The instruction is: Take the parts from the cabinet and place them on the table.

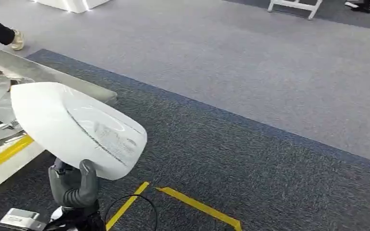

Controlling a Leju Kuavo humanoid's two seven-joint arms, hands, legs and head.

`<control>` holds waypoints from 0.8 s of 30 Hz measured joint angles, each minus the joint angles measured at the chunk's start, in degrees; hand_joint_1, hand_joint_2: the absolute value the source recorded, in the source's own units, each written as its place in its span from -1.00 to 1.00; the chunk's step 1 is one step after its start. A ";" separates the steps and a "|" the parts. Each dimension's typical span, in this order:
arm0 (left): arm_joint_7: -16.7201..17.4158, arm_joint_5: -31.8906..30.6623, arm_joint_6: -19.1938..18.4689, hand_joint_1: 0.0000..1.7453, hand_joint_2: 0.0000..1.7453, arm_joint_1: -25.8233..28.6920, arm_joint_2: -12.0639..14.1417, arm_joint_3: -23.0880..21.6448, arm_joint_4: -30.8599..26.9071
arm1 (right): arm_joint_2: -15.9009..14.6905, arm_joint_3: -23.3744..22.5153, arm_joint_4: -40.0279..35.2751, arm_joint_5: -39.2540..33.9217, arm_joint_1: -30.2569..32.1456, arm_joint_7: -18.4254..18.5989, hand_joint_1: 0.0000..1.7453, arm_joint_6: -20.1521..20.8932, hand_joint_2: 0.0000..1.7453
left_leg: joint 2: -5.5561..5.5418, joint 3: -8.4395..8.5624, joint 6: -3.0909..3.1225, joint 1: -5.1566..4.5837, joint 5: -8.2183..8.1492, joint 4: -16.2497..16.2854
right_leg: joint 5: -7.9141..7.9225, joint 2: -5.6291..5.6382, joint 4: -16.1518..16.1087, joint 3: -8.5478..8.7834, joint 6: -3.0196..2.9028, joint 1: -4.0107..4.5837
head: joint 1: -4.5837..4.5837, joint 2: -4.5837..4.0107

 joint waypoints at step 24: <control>0.04 -3.83 6.36 1.00 1.00 -3.95 0.90 -2.82 6.99 | -2.60 -10.01 -0.02 -15.15 2.25 10.83 -1.00 -1.09 -1.00 | 5.92 -0.50 -0.07 -0.14 -0.29 0.13 | -7.43 -3.42 3.08 1.50 1.23 -0.46 | -0.24 0.00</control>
